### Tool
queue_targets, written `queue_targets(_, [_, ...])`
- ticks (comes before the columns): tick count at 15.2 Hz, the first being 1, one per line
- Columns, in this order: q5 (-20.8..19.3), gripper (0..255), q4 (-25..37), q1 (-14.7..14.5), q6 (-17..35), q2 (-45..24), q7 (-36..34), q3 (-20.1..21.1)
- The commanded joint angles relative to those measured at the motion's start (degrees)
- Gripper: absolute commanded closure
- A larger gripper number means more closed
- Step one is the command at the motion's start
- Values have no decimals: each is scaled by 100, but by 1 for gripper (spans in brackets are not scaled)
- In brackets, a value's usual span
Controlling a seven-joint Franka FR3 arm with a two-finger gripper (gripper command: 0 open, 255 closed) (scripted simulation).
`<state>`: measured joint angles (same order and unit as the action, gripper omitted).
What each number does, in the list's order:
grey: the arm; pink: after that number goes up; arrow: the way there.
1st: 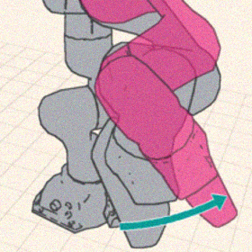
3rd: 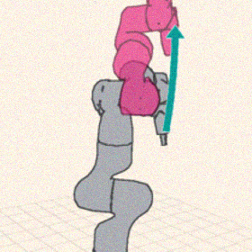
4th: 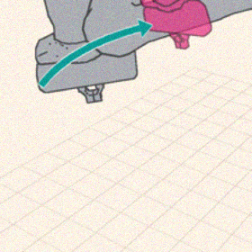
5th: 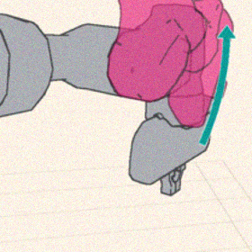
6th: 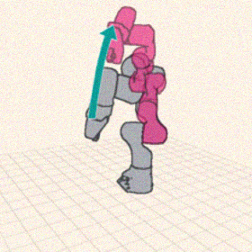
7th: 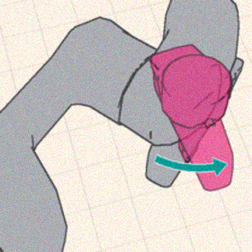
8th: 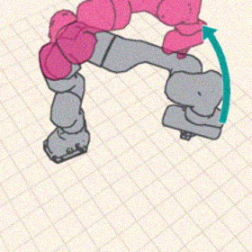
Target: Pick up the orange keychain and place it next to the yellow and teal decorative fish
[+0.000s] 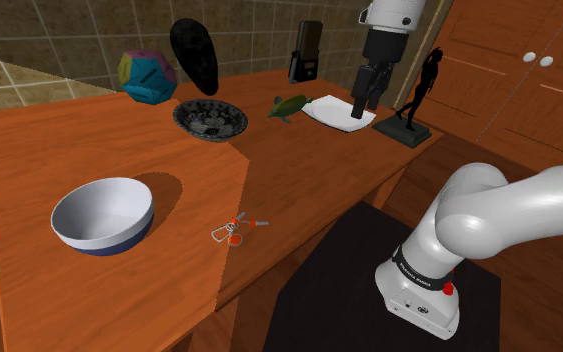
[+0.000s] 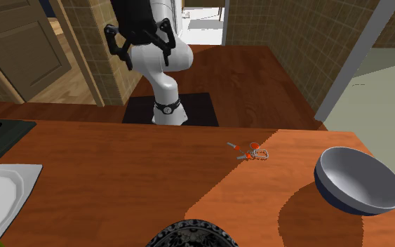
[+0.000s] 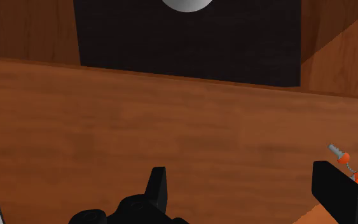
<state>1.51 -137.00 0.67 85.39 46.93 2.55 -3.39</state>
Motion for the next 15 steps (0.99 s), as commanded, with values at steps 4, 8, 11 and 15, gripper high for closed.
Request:
queue_targets(4, [293, 0, -369, -55, 336, 100, -562, 413])
queue_targets(8, [699, 0, -744, -158, 837, 77, -1304, 992])
queue_targets(11, [996, 0, -931, -243, 1255, -68, -1855, 1443])
queue_targets(15, [1347, 0, -1044, -328, 1862, -439, -2586, 2065])
